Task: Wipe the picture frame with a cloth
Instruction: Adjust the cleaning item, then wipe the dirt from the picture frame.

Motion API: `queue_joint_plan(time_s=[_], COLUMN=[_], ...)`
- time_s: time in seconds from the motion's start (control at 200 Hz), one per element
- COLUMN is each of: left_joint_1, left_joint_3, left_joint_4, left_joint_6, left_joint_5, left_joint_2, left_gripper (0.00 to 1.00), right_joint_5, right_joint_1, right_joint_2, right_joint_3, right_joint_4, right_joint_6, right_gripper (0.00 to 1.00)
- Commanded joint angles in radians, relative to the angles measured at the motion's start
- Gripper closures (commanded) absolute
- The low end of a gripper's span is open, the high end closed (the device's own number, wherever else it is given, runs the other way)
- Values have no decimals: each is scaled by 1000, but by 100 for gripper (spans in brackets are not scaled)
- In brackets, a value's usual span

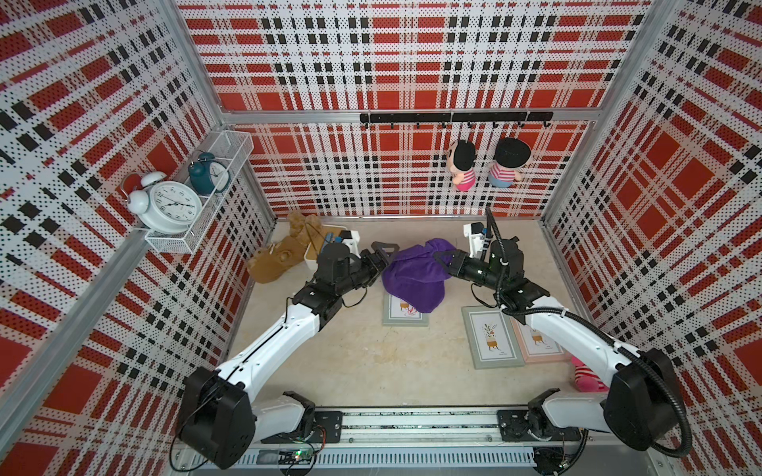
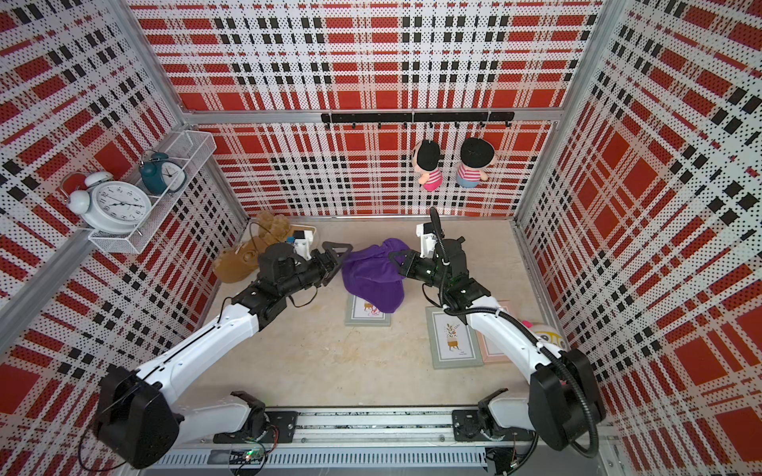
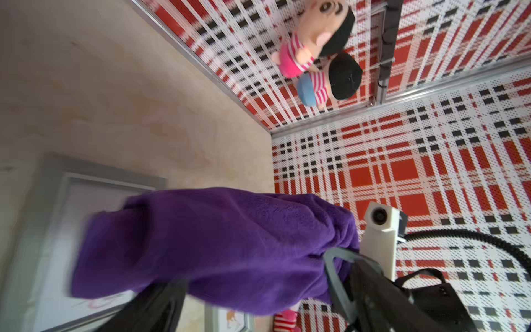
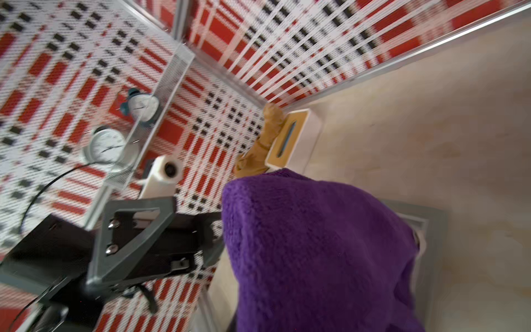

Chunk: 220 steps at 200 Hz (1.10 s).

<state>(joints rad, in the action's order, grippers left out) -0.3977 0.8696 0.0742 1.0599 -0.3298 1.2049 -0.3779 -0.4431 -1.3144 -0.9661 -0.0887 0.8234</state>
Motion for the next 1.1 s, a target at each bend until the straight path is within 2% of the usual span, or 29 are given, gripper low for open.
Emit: queue_joint_plan(time_s=[0.0, 0.1, 0.21, 0.366, 0.516, 0.726, 1.097], left_joint_1=[70, 99, 91, 19, -77, -139, -152], left_joint_3=[-80, -133, -180, -248, -285, -317, -342], left_joint_4=[-26, -51, -65, -65, -46, 8, 32], left_joint_6=[-72, -108, -142, -160, -149, -105, -81], left_joint_5=[3, 0, 17, 141, 205, 215, 215], left_joint_2=[-86, -95, -57, 33, 141, 237, 307], left_gripper=[4, 4, 10, 29, 49, 58, 70], right_joint_5=[259, 366, 376, 364, 327, 248, 291], right_joint_1=[12, 7, -5, -105, -202, -288, -310], right_joint_2=[14, -29, -121, -299, -439, -528, -655], right_joint_3=[-97, -155, -231, -307, -309, -296, -266], right_joint_4=[296, 386, 466, 570, 595, 563, 538], right_joint_6=[-162, -237, -330, -470, -510, -517, -544], right_gripper=[100, 100, 100, 100, 100, 100, 100])
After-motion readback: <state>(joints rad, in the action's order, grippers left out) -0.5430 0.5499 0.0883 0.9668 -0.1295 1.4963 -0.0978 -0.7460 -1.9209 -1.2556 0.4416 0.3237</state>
